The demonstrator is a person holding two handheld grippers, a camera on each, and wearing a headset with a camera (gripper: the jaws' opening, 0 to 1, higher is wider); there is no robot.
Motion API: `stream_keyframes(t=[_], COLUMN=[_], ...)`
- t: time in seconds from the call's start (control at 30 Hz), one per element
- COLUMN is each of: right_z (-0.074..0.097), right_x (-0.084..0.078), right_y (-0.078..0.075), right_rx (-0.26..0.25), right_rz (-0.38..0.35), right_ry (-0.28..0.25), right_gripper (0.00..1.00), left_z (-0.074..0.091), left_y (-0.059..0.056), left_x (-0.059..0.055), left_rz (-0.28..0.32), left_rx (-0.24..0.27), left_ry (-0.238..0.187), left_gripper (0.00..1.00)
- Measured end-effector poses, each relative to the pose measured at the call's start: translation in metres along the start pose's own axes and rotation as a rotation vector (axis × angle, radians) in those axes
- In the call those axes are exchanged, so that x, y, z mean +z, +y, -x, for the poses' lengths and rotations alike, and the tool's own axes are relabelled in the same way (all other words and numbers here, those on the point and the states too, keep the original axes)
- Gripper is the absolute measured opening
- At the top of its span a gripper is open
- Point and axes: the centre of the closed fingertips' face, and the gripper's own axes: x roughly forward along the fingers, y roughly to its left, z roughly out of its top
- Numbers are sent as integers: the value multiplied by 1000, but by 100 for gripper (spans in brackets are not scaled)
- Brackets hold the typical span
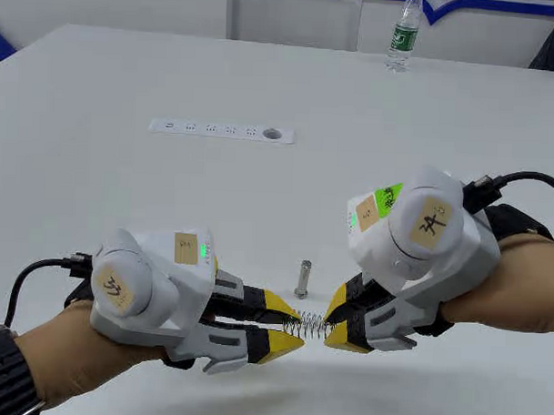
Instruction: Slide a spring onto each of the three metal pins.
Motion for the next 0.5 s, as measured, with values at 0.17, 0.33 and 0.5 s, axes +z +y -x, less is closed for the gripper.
stream_keyframes(t=[0.17,0.33,0.5], right_z=[0,-1,-1], right_x=[-1,-3,-3], right_y=[0,2,4], right_rx=[1,13,21], right_rz=[3,0,14], right_ry=[4,7,5], right_gripper=[12,12,13], left_z=[0,0,2], left_y=[-3,-6,-8], left_x=[0,0,4], left_rz=[0,1,9], left_rx=[-17,-28,-39], left_ry=[-2,-3,-23], left_gripper=[11,10,10])
